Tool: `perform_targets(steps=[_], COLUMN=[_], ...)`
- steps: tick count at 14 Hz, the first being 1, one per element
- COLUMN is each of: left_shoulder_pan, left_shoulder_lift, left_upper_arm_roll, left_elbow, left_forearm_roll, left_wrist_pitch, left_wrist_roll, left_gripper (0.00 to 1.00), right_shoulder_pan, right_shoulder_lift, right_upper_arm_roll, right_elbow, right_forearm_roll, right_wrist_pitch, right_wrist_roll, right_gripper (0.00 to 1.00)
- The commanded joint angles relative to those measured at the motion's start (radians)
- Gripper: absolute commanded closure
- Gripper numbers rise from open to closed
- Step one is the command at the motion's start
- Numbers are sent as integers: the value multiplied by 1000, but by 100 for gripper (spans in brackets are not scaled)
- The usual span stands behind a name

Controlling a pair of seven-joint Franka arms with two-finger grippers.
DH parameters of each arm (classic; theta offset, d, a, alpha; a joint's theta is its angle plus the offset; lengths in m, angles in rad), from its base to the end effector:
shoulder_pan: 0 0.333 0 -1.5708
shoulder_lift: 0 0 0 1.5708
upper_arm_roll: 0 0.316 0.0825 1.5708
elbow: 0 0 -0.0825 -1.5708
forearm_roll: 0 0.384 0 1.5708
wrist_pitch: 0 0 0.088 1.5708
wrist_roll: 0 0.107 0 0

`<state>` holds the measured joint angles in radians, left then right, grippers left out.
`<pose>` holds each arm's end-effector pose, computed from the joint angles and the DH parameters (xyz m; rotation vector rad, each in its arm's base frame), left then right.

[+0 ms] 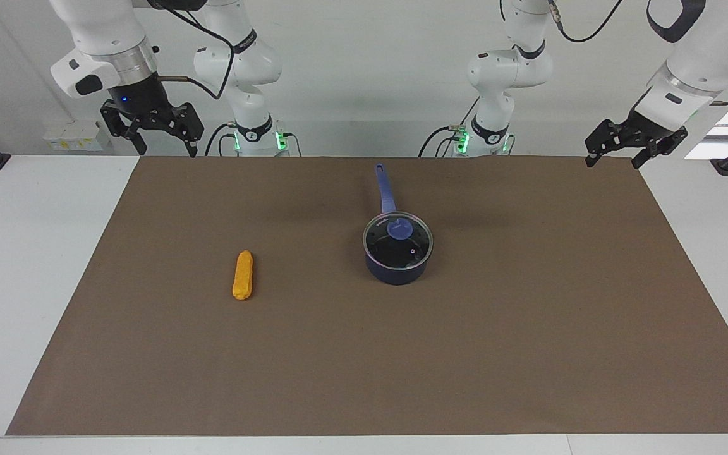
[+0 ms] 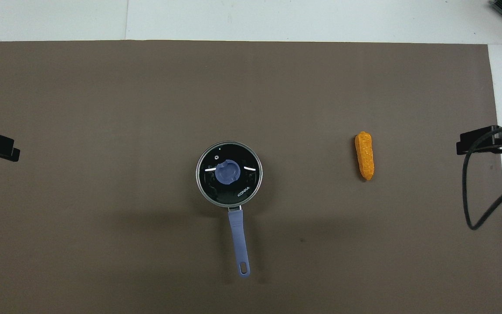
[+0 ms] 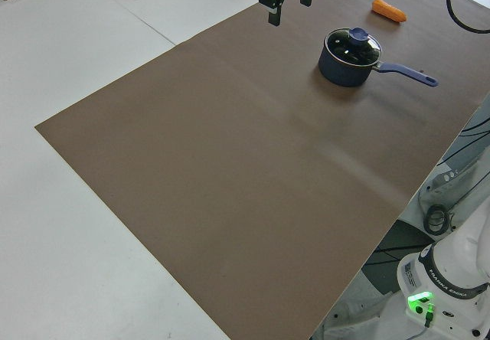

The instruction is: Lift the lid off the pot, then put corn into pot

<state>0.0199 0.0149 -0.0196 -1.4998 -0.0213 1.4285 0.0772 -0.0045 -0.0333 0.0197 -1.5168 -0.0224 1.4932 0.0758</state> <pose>0.5444 -0.0023 0.6375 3.1115 -0.1230 -0.1329 0.5363 0.0058 0.6611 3.1175 -0.0974 0.0167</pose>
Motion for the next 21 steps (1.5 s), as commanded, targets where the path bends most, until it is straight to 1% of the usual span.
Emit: perform_targets(steps=[1,9,15,17,19,21], left_shoulder_pan=[-1,-11,-43,-75,-103,-126], left_shoulder_lift=[-1,-3,-4,-3,-4,-3], left_upper_arm_roll=[0,-8,-9,-10,-10,-10], left_elbow=[3,-19,-80,-102,-144,-166], left_forearm_roll=[4,6,12,14,14,14], left_wrist_pitch=[-11,18,75,98,148,180], left_wrist_roll=[-2,0,-2,-4,-25,-57], left_gripper=[0,0,0,0,0,0], right_shoulder_pan=[-22,-22,-22,-22,-22,-23], right_shoulder_lift=[4,0,-3,-3,-3,-5], right_upper_arm_roll=[16,16,14,14,14,12], right_elbow=[17,10,3,1,0,-6], right_forearm_roll=[4,15,15,15,15,15], right_wrist_pitch=[-16,-24,-13,-11,-5,21], right_wrist_roll=[9,1,7,10,10,12], right_gripper=[0,0,0,0,0,0])
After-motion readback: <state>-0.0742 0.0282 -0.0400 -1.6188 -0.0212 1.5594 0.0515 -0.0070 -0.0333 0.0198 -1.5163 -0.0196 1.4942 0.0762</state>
